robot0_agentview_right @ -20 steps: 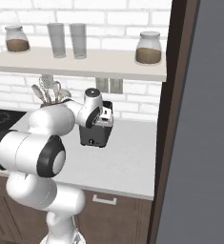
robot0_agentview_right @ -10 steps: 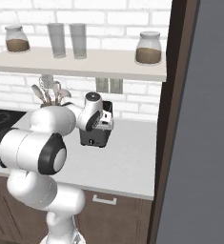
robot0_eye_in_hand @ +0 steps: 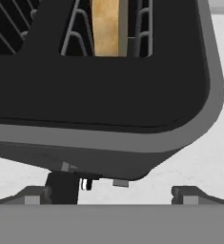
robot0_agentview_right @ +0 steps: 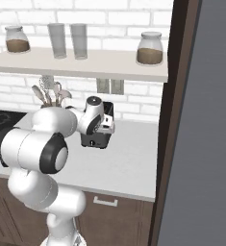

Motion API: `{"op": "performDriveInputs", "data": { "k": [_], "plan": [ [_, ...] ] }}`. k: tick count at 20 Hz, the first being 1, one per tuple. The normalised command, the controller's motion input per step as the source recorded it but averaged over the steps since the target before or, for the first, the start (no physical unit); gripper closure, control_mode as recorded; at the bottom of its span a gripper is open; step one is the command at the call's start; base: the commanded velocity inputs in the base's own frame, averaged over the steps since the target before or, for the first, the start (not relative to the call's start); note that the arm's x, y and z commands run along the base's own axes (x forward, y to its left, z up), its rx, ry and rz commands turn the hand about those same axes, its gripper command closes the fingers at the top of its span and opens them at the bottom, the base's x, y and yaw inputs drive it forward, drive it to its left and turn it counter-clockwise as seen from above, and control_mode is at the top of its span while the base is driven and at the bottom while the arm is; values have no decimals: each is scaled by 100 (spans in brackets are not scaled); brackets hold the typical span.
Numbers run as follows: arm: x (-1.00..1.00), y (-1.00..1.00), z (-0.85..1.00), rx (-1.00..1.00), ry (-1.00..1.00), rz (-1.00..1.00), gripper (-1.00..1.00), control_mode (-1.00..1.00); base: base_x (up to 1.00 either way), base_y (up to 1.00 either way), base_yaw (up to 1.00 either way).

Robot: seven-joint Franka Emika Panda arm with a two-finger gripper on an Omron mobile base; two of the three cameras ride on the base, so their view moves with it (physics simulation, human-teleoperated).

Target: Start the toaster. Once the lever pops up, take the bread to the plate on the dining counter.

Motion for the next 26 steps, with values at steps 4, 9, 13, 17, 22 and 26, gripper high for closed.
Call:
{"op": "performDriveInputs", "data": {
  "k": [4,9,13,17,22,26],
  "plan": [
    [0,0,-17,0,0,0,-100,-100,0,0,0],
    [0,0,-25,0,0,0,-100,-100,0,0,0],
    [0,0,-25,0,0,0,-100,-100,0,0,0],
    [0,0,-19,0,0,0,-100,-100,0,0,0],
    [-2,0,0,0,-1,0,-100,-100,0,0,0],
    [-9,-1,0,0,0,0,-100,-100,0,0,0]
  ]
}}
